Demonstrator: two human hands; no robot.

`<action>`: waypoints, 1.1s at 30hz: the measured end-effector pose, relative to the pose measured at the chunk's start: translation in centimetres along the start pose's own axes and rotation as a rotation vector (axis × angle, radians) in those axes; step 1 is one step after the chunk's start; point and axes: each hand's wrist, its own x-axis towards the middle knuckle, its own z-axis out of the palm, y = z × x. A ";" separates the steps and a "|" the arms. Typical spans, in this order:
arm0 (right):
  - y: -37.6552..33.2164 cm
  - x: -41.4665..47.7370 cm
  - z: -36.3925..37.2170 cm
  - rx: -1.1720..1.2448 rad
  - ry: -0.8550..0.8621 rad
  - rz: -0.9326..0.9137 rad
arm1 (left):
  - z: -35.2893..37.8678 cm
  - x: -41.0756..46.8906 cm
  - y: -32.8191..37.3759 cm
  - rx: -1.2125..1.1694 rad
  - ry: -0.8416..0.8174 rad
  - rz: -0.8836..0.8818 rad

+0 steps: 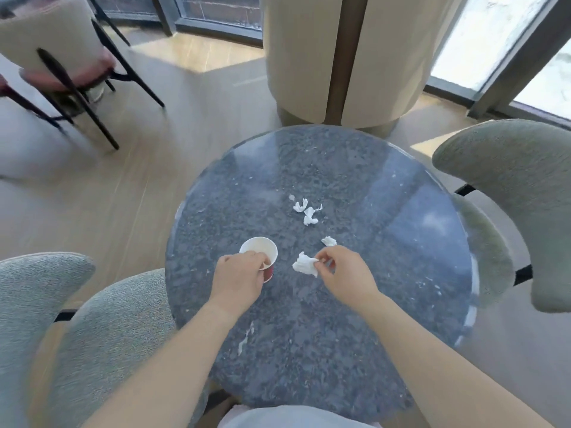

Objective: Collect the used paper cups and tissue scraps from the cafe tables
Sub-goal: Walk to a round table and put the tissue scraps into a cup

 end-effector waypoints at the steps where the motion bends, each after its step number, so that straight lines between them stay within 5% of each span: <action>1: 0.5 0.6 -0.3 -0.005 0.008 -0.004 | 0.0 0.6 0.7 -0.016 0.011 0.003; 15: 5.1 6.0 -0.3 -0.111 -0.109 0.031 | 2.3 3.8 4.6 -0.052 0.001 0.140; 25: 5.5 7.1 1.4 -0.226 -0.292 0.007 | 1.8 3.5 3.1 -0.050 -0.046 -0.029; 33: 0.6 6.6 -2.0 0.089 0.085 -0.197 | 2.0 4.4 4.0 -0.121 -0.049 -0.044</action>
